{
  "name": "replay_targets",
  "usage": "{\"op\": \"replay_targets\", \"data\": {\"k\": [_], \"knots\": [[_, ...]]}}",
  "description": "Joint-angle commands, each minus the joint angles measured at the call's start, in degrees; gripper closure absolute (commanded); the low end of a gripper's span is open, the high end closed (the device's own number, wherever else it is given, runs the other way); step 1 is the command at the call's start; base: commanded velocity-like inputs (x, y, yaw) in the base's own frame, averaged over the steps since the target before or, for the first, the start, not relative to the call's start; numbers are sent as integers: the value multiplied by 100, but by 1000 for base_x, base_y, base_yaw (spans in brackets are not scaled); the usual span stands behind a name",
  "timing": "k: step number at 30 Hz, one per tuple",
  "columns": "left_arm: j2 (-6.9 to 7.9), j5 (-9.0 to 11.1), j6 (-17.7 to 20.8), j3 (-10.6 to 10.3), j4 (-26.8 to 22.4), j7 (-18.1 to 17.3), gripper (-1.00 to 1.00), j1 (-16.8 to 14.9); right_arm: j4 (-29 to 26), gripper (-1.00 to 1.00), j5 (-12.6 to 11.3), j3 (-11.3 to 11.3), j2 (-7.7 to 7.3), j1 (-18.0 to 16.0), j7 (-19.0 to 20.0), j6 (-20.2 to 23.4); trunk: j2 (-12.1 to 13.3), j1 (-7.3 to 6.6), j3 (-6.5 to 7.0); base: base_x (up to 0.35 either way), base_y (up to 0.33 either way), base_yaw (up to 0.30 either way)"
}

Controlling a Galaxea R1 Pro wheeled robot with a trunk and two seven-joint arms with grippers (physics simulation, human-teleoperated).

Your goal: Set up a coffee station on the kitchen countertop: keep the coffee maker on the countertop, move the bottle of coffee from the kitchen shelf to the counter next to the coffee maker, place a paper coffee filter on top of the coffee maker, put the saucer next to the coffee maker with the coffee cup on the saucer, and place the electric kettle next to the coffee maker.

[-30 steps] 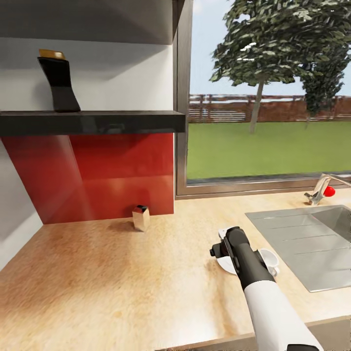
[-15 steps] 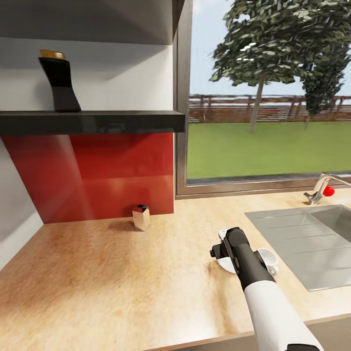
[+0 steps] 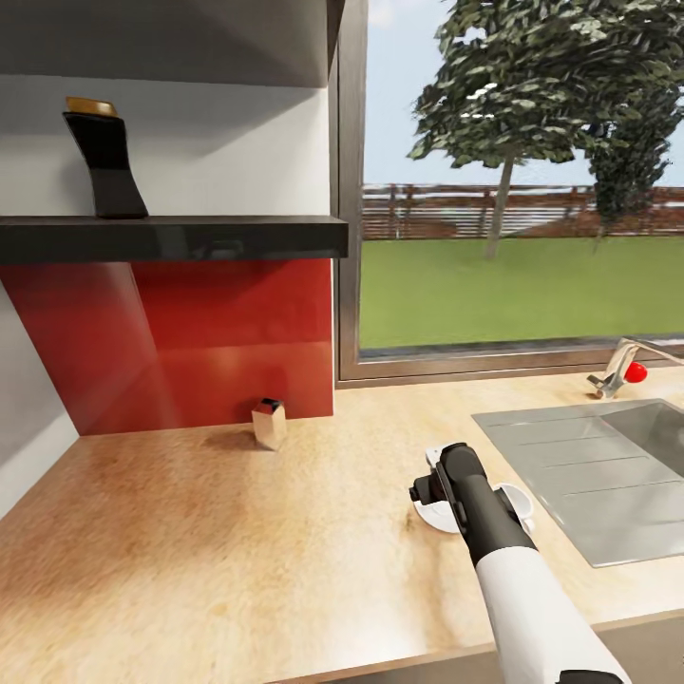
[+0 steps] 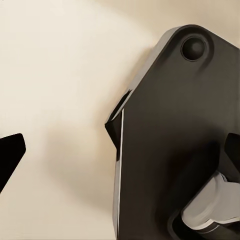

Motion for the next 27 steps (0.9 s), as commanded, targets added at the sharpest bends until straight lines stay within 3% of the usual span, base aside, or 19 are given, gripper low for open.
{"op": "replay_targets", "data": {"k": [1, 5, 21, 27], "knots": [[-7, -17, 2, 43, -14, -9, -100, 3, -5, -100, 58, -18, 6, -5, 57, 11, -9, 3, -10, 0, -4, 0], [-9, -2, -6, 45, -12, -9, -100, 4, -5, -100, 58, -18, 6, -5, 59, 11, -9, 3, -10, 0, -2, 0], [-5, 16, 10, 43, 3, -9, -100, 4, -5, -100, 43, -18, 7, -5, 68, 11, -651, 354, -297, 0, 0, 0], [-5, 0, 10, 43, 4, -9, -100, 1, -5, -100, 44, -18, 5, -5, 68, 11, -651, 354, -297, 0, 0, 0]]}}
